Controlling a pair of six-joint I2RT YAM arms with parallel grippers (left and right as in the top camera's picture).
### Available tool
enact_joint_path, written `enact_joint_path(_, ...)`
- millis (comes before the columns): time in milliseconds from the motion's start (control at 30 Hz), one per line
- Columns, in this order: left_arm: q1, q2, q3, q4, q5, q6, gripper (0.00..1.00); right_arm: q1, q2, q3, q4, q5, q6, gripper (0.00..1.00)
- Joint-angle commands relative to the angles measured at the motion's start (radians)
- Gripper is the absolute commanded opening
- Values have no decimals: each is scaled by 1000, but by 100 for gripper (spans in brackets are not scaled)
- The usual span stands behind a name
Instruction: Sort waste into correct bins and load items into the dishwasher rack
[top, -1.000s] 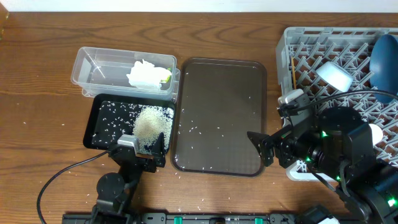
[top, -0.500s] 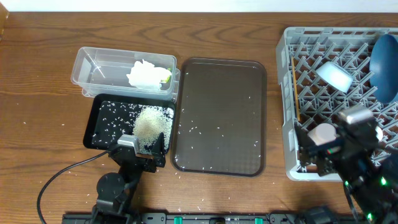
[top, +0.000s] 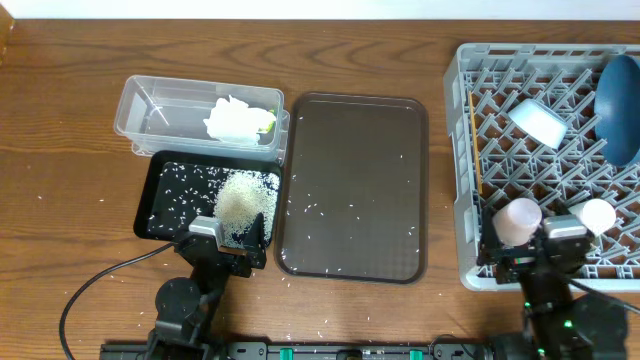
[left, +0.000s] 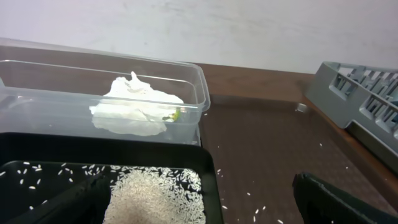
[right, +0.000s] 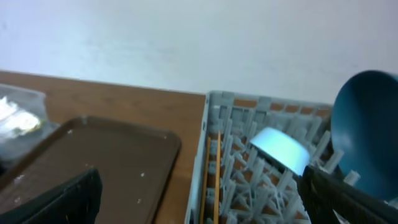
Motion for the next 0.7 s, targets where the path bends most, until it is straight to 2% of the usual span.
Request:
enact_joint_path(0,-3,-7,-23,-11,13,-5,96,-11,-91,-135,82,5,-13,99)
enact_joint_path(100,-3,-7,-24,-11,13,-6,96,-13,-154,-243,156,11,-13,99)
enact_joint_path(467,-3,-7,-24,-11,13,-6,96,-14,-151,-493,526,3,10,99)
enact_joint_path(667,-3,-7,-24,-11,13,-5,96,-14,-151,-491,510,3,9,99)
